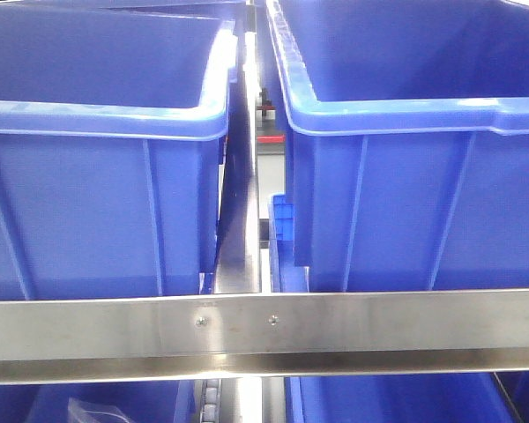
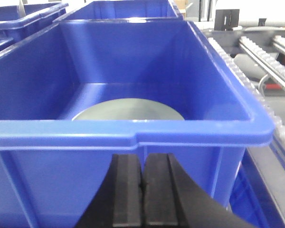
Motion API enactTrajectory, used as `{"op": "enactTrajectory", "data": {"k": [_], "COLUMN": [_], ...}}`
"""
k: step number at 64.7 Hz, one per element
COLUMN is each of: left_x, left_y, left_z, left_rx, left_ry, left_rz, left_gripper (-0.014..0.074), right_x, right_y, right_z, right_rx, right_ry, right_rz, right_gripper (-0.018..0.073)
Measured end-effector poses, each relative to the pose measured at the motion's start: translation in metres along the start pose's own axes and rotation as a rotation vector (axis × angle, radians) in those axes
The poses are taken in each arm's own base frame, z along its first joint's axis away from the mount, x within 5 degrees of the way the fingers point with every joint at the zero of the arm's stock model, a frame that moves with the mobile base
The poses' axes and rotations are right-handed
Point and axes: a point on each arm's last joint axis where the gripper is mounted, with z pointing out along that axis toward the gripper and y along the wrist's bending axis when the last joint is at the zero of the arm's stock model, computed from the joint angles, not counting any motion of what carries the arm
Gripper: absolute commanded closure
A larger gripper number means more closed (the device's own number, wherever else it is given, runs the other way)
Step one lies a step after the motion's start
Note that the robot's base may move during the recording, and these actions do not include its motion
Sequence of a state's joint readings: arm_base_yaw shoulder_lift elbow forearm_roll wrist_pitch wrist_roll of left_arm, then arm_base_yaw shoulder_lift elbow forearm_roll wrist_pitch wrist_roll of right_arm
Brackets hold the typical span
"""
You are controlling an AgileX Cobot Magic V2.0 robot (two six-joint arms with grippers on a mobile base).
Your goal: Place green plate on second shelf with right arm
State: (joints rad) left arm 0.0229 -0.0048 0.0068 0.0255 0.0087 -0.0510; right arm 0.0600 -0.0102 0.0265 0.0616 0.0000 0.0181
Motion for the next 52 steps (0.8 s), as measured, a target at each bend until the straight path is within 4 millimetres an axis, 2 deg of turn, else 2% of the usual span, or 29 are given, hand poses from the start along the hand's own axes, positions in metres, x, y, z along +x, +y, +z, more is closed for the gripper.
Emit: {"op": "enactTrajectory", "data": {"k": [52], "left_x": [0.0000], "left_y": [0.0000], "left_z": [0.0000], "left_rx": [0.000], "left_ry": [0.000], "left_rz": [0.000], "left_gripper": [0.0466], "right_x": [-0.0048], "right_y": [0.0001], "right_z": [-0.0001], "right_rx": [-0.001], "right_ry": [-0.053], "right_rz": [-0.011], "right_gripper": [0.0502]}}
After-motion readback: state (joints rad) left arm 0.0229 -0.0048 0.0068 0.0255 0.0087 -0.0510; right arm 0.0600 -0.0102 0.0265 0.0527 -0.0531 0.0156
